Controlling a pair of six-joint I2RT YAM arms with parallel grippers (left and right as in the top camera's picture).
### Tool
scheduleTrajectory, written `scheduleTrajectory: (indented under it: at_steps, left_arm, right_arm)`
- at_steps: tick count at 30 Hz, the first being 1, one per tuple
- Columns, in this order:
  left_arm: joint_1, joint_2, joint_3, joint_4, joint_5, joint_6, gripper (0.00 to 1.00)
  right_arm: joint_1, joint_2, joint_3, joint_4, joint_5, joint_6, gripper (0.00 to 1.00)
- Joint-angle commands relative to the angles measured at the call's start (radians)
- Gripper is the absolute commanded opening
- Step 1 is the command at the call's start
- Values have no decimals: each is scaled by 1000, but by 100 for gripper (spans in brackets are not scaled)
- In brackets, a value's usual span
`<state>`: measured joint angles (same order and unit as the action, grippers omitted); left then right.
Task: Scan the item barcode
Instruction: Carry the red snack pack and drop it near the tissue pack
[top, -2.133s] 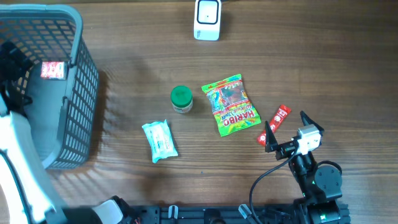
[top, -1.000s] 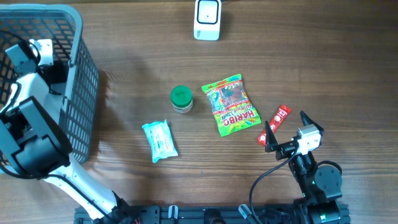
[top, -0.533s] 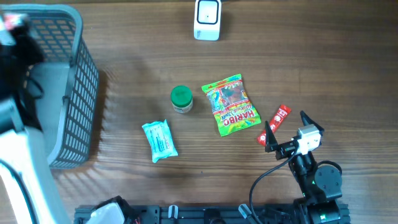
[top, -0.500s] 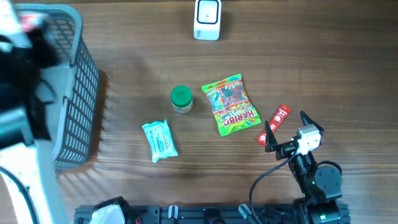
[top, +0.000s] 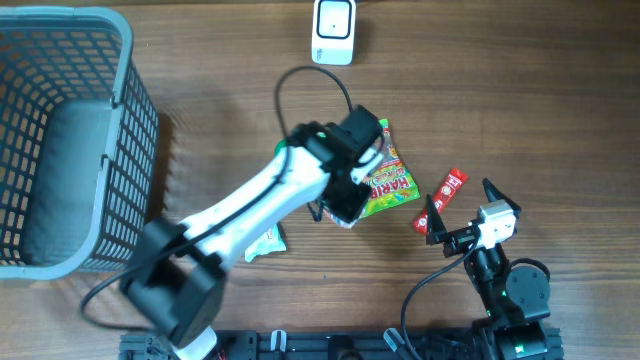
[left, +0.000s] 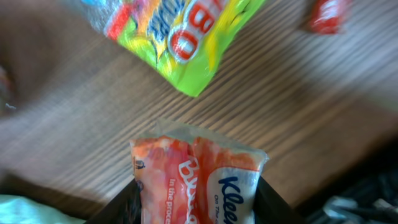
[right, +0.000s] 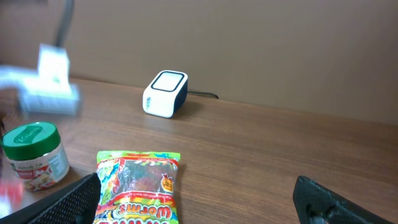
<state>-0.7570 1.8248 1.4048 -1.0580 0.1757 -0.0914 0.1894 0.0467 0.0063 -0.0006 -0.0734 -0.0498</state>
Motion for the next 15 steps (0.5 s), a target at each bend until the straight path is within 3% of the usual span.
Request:
scheduleTrajectory:
  at_steps: [1,4,5,6,15]
  left_arm:
    - [-14,91,-66,78,-54,-178,40]
    - [-11,97,-240,294,-26,-266,47]
    - [-11,97,-262,311,-19,-266,66]
    - [-12,97,-267,309,-20,-265,100]
    - [-11,-43,-266,337,-31,-257,100]
  right_arm:
    - [4,-3,-1,2,7,-2,100]
    - [4,-3,-1,2,7,-2,100]
    - [4,-3,-1,2,7,-2,100]
    - [4,-3,-1,2,7,-3,100]
    - [4,-3,-1,2,7,-3,100]
